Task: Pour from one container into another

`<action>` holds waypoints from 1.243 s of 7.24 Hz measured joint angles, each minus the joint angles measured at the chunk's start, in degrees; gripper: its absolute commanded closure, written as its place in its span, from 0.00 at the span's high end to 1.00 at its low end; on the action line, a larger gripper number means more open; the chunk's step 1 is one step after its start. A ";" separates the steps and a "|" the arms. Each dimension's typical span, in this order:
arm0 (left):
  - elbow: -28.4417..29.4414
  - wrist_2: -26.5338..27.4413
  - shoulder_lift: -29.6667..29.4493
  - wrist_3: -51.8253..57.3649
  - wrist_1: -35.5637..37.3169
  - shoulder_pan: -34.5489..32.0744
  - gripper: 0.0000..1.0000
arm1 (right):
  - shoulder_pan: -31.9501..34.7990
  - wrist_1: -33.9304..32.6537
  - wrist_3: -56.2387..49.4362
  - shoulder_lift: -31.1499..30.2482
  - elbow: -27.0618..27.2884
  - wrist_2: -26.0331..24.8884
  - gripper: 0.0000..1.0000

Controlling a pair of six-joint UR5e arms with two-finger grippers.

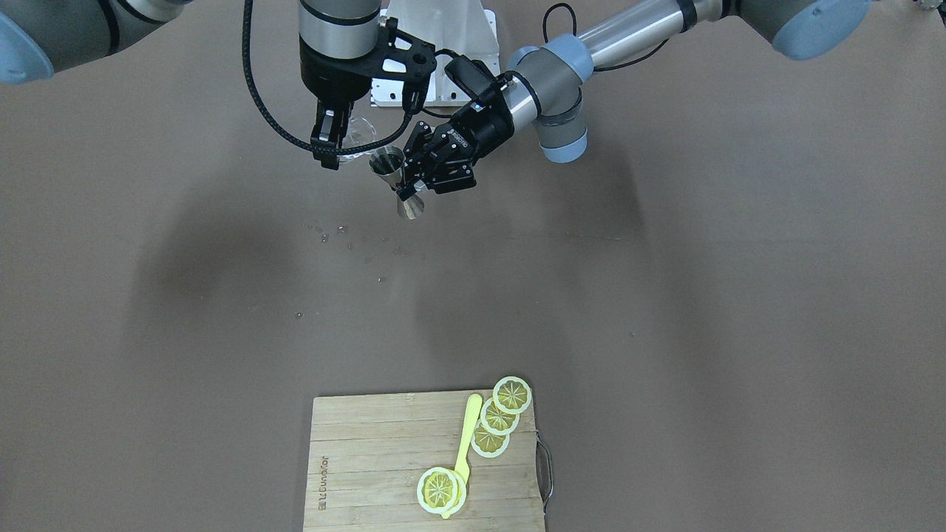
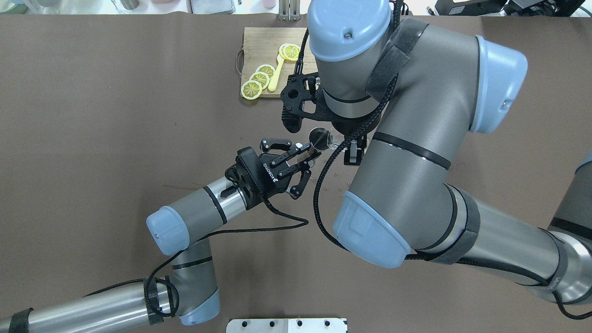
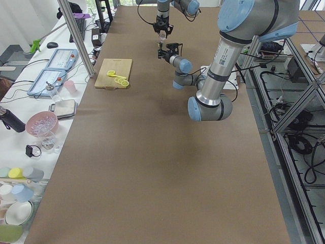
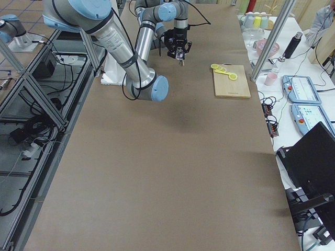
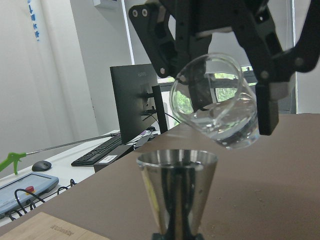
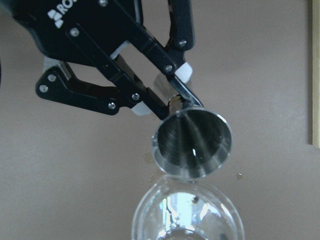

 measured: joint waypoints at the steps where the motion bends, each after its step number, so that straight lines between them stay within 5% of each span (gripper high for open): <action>1: 0.00 -0.02 0.00 0.00 0.00 0.00 0.00 | 0.02 -0.07 -0.18 0.02 -0.02 -0.04 0.00; 9: 0.07 0.02 -0.09 0.00 0.08 0.04 0.00 | 0.15 -5.22 -0.47 2.13 -1.12 -0.34 0.00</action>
